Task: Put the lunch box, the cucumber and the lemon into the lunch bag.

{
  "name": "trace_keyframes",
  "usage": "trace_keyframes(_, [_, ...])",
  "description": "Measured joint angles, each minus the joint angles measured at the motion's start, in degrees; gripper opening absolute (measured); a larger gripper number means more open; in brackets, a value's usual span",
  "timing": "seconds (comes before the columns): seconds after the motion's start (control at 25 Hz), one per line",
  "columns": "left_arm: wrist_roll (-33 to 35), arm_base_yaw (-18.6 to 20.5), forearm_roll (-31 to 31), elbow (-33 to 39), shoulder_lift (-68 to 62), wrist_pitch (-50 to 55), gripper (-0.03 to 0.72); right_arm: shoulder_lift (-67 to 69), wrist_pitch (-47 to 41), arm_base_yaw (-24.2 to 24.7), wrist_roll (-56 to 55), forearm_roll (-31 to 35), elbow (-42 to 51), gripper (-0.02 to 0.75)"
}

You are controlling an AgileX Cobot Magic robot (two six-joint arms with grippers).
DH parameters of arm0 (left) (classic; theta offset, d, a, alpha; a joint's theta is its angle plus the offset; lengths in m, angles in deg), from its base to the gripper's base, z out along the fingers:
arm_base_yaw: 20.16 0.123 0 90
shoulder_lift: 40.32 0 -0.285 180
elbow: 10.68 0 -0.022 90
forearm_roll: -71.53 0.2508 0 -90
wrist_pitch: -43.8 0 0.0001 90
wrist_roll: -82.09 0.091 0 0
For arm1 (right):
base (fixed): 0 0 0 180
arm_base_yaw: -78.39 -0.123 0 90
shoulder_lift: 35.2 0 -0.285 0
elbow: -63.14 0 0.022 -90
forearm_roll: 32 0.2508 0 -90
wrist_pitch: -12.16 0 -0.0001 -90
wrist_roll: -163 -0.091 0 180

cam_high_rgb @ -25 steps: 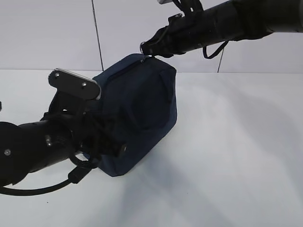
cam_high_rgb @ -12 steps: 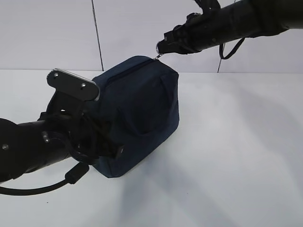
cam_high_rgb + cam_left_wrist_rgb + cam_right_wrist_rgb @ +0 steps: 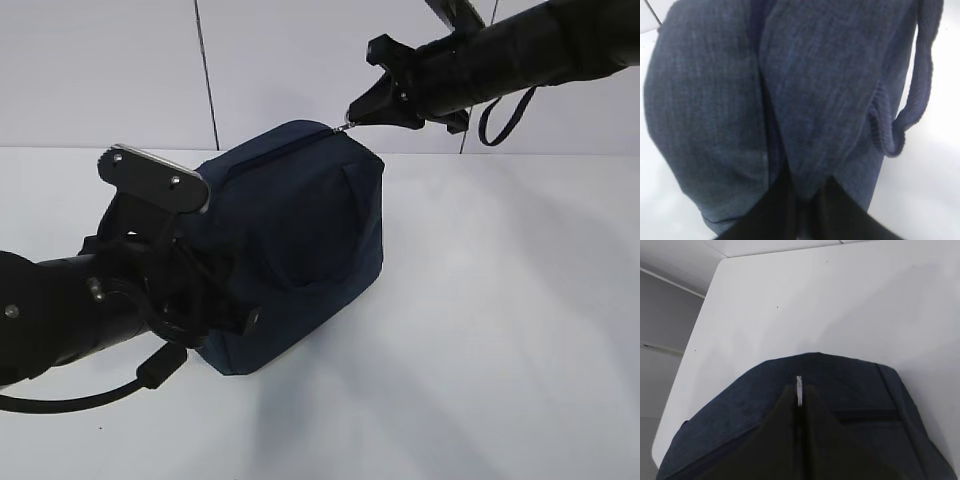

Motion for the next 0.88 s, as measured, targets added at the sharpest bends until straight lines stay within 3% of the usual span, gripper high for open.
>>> trace_keyframes(0.24, [0.09,0.0,-0.26,0.09,0.0,-0.9,0.01,2.83,-2.43,1.57,-6.7,2.24,-0.16,0.02])
trace_keyframes(0.6, [0.13,0.0,-0.57,0.21,0.0,-2.31,0.01,5.22,-5.36,3.81,-8.62,15.18,-0.26,0.02])
trace_keyframes(0.88, [0.22,0.0,-0.6,0.29,0.0,-2.99,0.01,6.79,-5.69,4.22,-9.4,19.41,-0.26,0.02])
